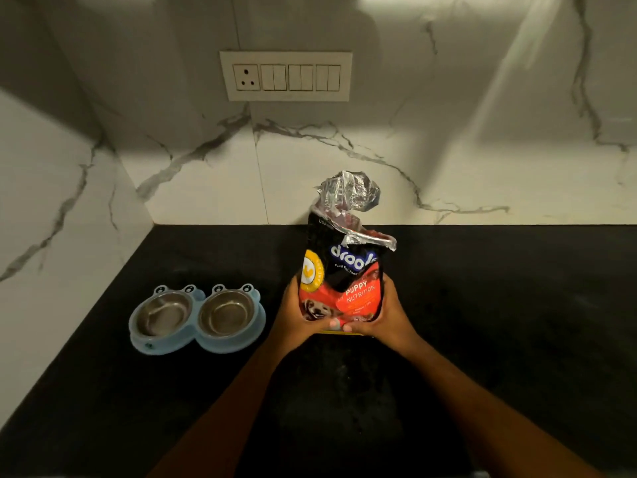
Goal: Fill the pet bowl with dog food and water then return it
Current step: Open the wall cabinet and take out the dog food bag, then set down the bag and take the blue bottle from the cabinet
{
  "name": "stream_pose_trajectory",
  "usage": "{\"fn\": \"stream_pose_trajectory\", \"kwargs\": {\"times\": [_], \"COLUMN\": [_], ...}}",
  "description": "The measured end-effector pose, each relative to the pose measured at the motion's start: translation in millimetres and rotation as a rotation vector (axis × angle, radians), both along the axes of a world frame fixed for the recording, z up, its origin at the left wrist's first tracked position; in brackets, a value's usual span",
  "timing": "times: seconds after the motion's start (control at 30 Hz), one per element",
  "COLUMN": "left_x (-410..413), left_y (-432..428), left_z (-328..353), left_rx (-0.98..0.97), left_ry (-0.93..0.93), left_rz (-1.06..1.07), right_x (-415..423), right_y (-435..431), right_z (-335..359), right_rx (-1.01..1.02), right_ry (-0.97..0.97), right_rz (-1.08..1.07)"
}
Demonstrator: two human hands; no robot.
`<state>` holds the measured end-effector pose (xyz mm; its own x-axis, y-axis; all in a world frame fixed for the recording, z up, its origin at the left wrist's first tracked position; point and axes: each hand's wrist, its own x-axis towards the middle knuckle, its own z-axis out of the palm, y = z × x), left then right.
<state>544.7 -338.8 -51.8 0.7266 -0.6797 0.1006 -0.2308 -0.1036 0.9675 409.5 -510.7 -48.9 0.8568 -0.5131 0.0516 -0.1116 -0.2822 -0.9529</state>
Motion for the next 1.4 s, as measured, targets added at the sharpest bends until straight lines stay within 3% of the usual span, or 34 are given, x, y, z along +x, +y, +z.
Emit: {"fn": "stream_pose_trajectory", "kwargs": {"times": [0.33,0.6,0.67,0.8,0.9,1.1,1.4], "left_x": [-48,-62,-67,-89,-99,-104,-106], "left_y": [-12,-7,-8,-13,-24,-51,-101], "left_z": [8,24,24,31,42,63,86], "left_rx": [-0.047,-0.167,-0.151,-0.039,-0.122,-0.206,-0.246], "left_ry": [-0.047,-0.034,-0.041,-0.431,-0.635,-0.834,-0.713], "left_rz": [0.321,0.224,0.282,0.568,0.515,0.391,0.165], "right_x": [-18,-16,-14,-15,-14,-13,-23], "right_y": [-25,-31,-33,-28,-30,-43,-64], "right_z": [16,20,15,28,35,46,78], "right_rx": [-0.147,-0.191,-0.174,-0.139,-0.154,-0.226,-0.23], "right_ry": [0.034,0.015,0.011,0.008,0.02,-0.044,-0.185], "right_rz": [0.056,0.142,0.153,0.123,0.086,0.033,-0.076]}}
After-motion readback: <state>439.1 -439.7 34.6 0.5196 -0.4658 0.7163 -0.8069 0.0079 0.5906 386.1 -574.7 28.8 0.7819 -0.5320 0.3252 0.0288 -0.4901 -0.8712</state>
